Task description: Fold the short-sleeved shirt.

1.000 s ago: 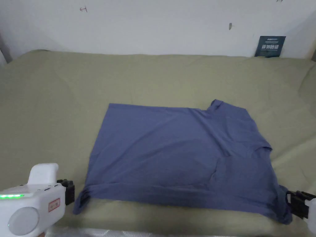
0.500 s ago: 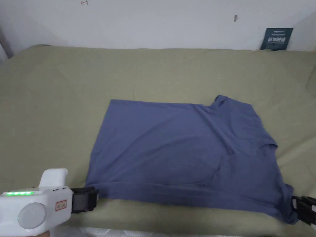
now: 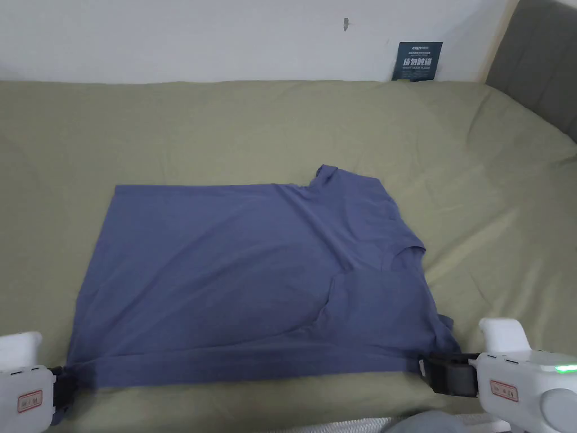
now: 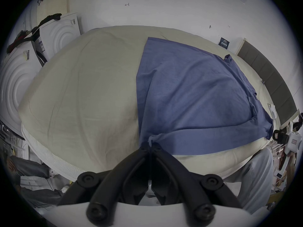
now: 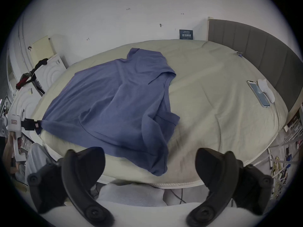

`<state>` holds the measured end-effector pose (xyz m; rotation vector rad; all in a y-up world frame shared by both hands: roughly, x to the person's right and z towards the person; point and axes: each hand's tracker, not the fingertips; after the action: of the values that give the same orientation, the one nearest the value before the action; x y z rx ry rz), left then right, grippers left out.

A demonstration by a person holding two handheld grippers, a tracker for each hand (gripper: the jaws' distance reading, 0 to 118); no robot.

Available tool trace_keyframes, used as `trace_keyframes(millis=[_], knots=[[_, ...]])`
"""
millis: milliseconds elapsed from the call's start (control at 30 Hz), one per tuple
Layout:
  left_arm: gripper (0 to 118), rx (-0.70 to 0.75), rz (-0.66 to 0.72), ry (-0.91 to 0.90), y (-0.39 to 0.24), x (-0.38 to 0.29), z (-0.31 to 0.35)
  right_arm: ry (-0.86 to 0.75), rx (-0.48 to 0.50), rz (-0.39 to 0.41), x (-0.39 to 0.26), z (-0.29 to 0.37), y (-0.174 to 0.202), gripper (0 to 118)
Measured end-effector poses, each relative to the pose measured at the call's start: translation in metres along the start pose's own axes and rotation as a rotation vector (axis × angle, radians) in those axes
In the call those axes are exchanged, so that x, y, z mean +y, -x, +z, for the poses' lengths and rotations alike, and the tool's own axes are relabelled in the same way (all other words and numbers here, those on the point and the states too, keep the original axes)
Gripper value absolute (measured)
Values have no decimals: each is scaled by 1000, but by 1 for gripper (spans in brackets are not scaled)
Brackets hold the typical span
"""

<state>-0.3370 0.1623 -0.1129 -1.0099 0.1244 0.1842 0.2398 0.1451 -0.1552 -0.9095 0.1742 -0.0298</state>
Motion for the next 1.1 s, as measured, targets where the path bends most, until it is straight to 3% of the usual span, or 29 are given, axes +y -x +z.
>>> trace_keyframes(millis=[33,100,133,367,667,1100], knots=[[0,9,0,-4,-2,-1,0,-1,-8,-3,0,-5,-3,98],[0,11,9,1,1,1,-1,28,-13,-29,-4,-12,-5,16],[0,9,9,4,2,2,0,4,-22,-43,-4,-10,-7,5],[0,2,-14,7,4,14,2,-25,8,-33,5,7,-10,5],[0,-16,-53,-62,-1,78,5,-101,28,20,86,13,-3,5],[0,-4,-83,-49,-17,192,-73,-31,-41,85,202,-83,6,5]])
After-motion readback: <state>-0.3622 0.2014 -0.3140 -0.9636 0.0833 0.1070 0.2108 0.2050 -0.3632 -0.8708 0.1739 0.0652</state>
